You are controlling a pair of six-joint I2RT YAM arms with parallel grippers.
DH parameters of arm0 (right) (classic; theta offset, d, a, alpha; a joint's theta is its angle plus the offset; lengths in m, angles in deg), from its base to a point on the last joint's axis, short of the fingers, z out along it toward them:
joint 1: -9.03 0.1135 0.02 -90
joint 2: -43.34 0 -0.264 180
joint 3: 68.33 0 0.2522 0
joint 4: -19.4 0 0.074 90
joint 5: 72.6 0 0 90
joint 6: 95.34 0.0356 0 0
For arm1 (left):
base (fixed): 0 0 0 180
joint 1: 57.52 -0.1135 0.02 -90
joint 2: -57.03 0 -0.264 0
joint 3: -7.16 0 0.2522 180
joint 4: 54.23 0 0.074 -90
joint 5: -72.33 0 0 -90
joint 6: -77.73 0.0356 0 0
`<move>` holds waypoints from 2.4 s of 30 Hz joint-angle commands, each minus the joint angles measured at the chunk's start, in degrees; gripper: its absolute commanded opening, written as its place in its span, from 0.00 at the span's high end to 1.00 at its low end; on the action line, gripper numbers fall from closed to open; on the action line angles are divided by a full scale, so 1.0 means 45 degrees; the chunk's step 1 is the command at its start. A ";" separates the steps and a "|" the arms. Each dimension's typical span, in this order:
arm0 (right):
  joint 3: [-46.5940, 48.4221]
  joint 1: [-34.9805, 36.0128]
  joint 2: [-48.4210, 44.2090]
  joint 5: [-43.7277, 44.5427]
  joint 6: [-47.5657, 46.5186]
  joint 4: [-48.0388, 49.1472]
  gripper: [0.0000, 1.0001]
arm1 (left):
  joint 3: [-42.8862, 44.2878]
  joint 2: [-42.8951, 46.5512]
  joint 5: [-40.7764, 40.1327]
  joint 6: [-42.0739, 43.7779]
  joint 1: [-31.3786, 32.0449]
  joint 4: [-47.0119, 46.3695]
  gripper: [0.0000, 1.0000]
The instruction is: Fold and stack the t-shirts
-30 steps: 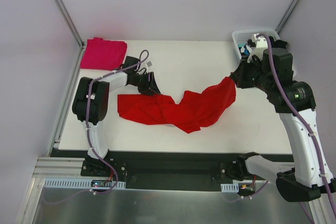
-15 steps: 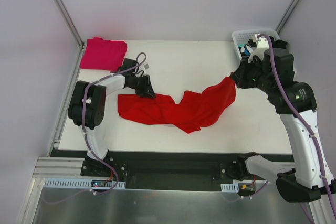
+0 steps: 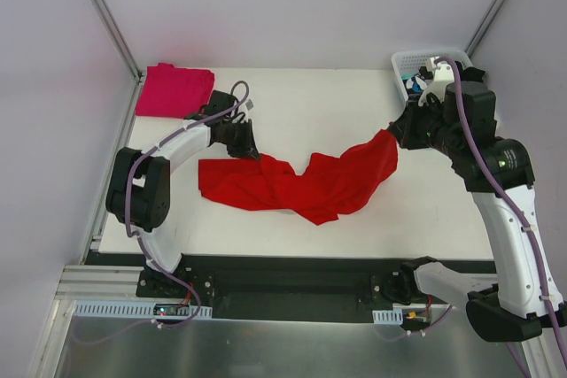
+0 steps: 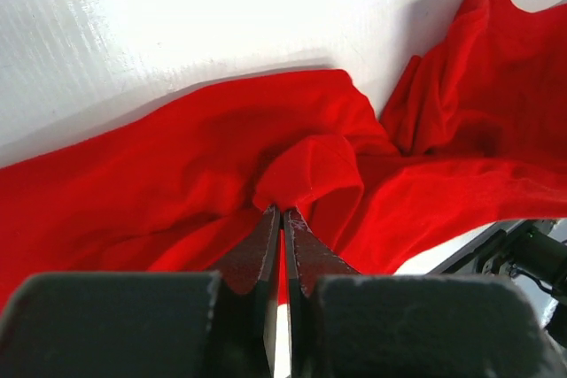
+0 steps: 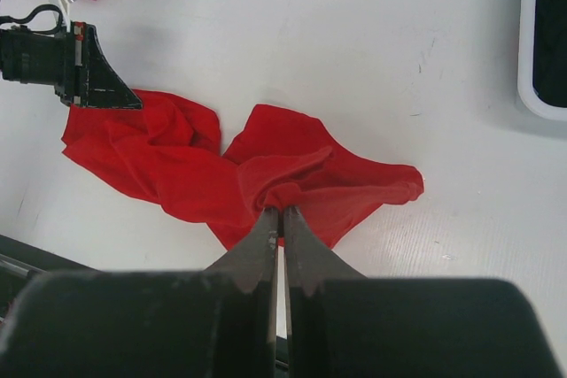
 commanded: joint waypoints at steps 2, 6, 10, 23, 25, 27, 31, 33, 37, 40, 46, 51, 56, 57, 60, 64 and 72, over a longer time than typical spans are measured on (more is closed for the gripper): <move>0.0471 0.0049 0.0207 0.0261 -0.0262 0.0434 0.99 | 0.1375 0.1527 -0.1276 0.0495 0.0583 0.1424 1.00; 0.1406 -0.0127 0.0811 0.0711 -0.0419 0.0297 0.99 | 0.2509 0.2777 -0.2622 0.0711 0.0954 0.2926 1.00; 0.2501 -0.0361 0.1669 0.0595 -0.0127 0.0277 0.99 | 0.3856 0.3929 -0.3990 0.0634 0.1637 0.4973 1.00; 0.1312 -0.0342 0.1458 -0.0343 0.0304 0.0336 0.98 | -0.0454 0.6744 -0.8112 -0.5749 0.8741 0.6015 1.00; 0.1137 -0.0361 0.1399 -0.0247 0.0168 0.0277 0.98 | -0.0671 0.6802 -0.8715 -0.6375 0.9176 0.6581 1.00; 0.1039 -0.0361 0.1379 -0.0129 0.0109 0.0296 0.98 | -0.0750 0.6900 -0.8953 -0.6554 0.9509 0.6777 1.00; 0.0765 -0.0361 0.1399 -0.0363 0.0147 0.0374 0.98 | -0.0538 0.6628 -0.9868 -0.6438 0.9549 0.7049 1.00; 0.0609 -0.0361 0.1379 -0.0460 0.0167 0.0433 0.97 | -0.0341 0.6121 -1.0163 -0.6224 0.9549 0.7129 1.00; 0.0511 -0.0361 0.1379 -0.0539 0.0167 0.0453 0.97 | 0.0127 0.5222 -1.1295 -0.4958 0.9549 0.7129 0.95; 0.0491 -0.0342 0.1379 -0.0753 0.0186 0.0472 0.96 | 0.0167 0.4384 -1.1981 -0.4388 0.9549 0.7051 0.74; -0.0016 -0.0342 0.1164 -0.1008 0.0284 0.0687 0.96 | -0.0691 0.3405 -1.1415 -0.4445 0.9549 0.6231 0.37; -0.0212 -0.0361 0.1028 -0.1046 0.0187 0.0668 0.95 | -0.0536 0.3891 -1.1356 -0.3977 0.9724 0.6114 0.37; -0.0465 -0.0361 0.0969 -0.1183 0.0264 0.0766 0.95 | -0.0009 0.3873 -1.0459 -0.3332 0.9822 0.6016 0.37; -0.0505 -0.0342 0.0969 -0.1183 0.0265 0.0765 0.95 | 0.0069 0.3834 -1.0342 -0.3274 0.9996 0.6016 0.38; -0.0622 -0.0361 0.0872 -0.1164 0.0265 0.0785 0.95 | 0.0517 0.3503 -1.0127 -0.2981 1.0407 0.6016 0.38; -0.0622 -0.0342 0.0735 -0.1086 0.0265 0.0785 0.95 | 0.0773 0.2762 -1.0008 -0.2902 1.0760 0.5996 0.40; -0.0602 -0.0342 0.0657 -0.1007 0.0225 0.0628 0.95 | 0.1883 0.1512 -1.1058 -0.4495 1.1911 0.6538 0.46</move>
